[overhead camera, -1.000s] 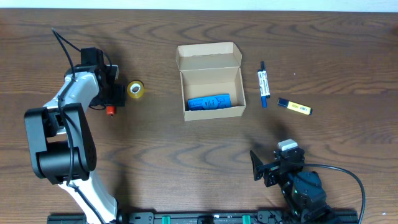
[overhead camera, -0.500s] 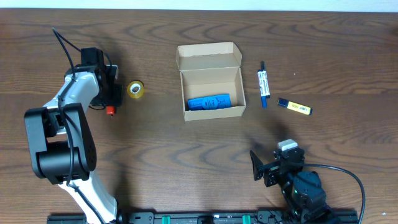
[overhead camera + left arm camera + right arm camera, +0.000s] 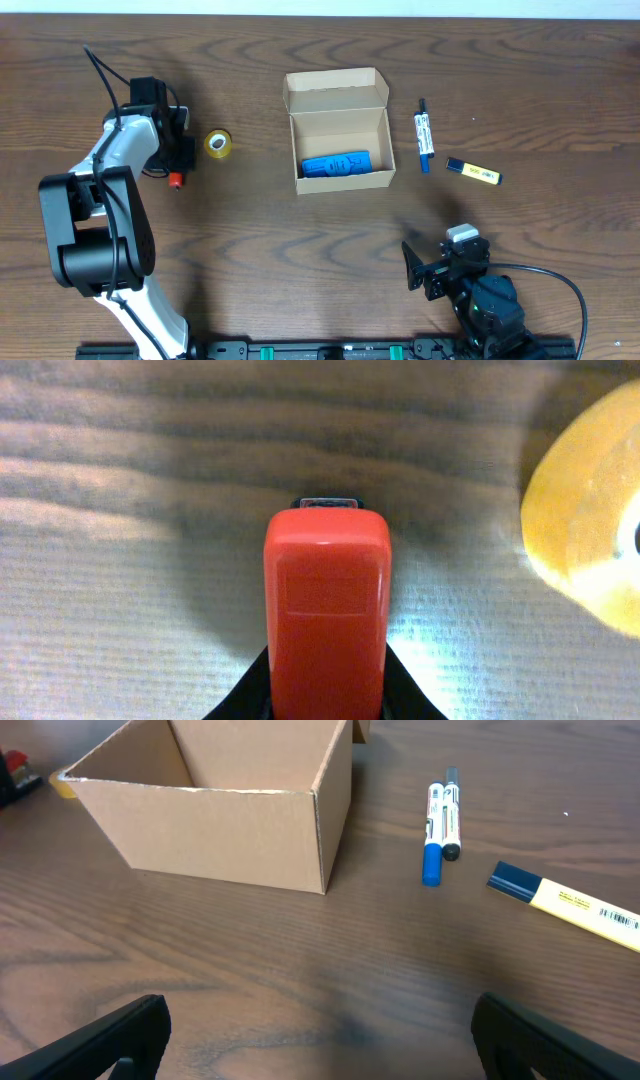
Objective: Pack container
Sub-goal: 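Lift the red stapler and carry it over the box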
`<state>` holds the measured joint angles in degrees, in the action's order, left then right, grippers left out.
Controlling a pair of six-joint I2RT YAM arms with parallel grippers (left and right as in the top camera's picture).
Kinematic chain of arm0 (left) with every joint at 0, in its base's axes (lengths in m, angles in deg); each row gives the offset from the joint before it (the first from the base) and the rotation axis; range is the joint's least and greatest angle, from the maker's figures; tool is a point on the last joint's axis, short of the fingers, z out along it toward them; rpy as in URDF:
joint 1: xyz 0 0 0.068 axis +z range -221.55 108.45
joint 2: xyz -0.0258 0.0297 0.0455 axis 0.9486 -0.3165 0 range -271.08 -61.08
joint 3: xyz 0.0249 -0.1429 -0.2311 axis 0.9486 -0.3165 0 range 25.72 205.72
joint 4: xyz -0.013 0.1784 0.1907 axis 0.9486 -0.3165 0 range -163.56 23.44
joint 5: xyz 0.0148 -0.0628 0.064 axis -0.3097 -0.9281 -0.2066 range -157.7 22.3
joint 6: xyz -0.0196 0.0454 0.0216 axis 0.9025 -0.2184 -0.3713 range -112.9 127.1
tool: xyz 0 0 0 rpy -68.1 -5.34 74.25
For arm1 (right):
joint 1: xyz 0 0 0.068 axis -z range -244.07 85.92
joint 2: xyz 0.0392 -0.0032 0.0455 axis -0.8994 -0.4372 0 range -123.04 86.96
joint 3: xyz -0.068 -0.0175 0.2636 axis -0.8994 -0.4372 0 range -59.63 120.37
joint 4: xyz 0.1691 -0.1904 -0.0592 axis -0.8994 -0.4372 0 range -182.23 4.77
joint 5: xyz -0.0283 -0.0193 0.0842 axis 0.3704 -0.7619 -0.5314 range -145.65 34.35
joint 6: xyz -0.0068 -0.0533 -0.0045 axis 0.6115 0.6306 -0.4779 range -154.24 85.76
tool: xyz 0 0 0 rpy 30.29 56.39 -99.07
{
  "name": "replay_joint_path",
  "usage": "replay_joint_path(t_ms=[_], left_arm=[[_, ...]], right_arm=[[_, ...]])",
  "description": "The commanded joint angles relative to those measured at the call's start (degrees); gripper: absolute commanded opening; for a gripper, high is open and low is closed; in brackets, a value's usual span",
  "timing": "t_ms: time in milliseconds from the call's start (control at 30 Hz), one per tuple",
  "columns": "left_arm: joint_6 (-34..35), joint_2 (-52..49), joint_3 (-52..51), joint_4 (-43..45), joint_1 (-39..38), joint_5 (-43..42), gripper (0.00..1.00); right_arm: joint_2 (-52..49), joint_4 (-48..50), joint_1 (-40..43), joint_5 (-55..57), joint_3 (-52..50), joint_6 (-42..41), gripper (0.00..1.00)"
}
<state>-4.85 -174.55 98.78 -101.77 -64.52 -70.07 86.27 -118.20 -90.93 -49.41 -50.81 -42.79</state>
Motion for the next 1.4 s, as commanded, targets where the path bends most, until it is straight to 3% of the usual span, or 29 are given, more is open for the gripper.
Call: replay_joint_path(t_ms=[0, 233, 533, 933, 1133, 1367], left_arm=[[0.4, 2.3, 3.1, -2.1, 0.0, 0.9, 0.12], [-2.3, 6.8, 12.3, -8.0, -2.3, 0.9, 0.12], [-12.9, 9.8, 24.0, -8.5, -14.8, 0.8, 0.12], [-28.3, 8.7, 25.1, -5.4, -34.2, -2.3, 0.16], [-33.3, 5.6, 25.1, -5.9, -37.4, -10.4, 0.20], [-39.6, 1.3, 25.1, -8.7, -38.9, -10.8, 0.22]], right_arm=[[0.3, 0.0, -0.6, 0.4, -0.2, -0.4, 0.99], [0.3, 0.0, -0.6, 0.4, -0.2, -0.4, 0.99], [0.3, 0.0, -0.6, 0.4, -0.2, -0.4, 0.99], [0.3, 0.0, -0.6, 0.4, -0.2, -0.4, 0.99], [0.3, 0.0, -0.6, 0.4, -0.2, -0.4, 0.99], [0.3, 0.0, -0.6, 0.4, -0.2, -0.4, 0.99]])
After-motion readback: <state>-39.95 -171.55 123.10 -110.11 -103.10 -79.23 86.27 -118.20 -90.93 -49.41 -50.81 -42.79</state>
